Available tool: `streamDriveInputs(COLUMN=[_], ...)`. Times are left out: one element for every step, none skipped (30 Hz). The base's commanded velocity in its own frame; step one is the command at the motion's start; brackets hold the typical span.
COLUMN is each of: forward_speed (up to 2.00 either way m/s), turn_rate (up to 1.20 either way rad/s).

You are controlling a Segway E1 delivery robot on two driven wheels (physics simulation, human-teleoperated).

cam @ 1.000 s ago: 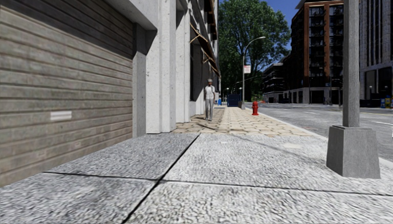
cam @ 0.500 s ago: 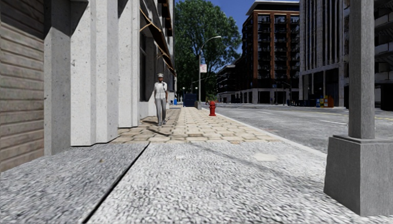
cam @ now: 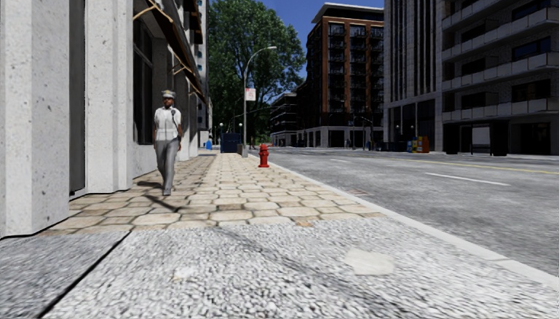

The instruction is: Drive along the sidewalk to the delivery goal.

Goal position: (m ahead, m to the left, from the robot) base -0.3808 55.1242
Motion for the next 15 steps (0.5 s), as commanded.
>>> streamDriveInputs(forward_speed=[2.00,2.00,2.00,2.00,2.00,2.00,2.00,2.00,2.00,2.00,2.00,2.00,2.00,2.00,2.00], turn_rate=[0.00,0.00,0.00,0.00,0.00,0.00,-0.47,-0.54,-0.55,-0.55,-0.55,-0.43,-0.16,-0.16,0.00])
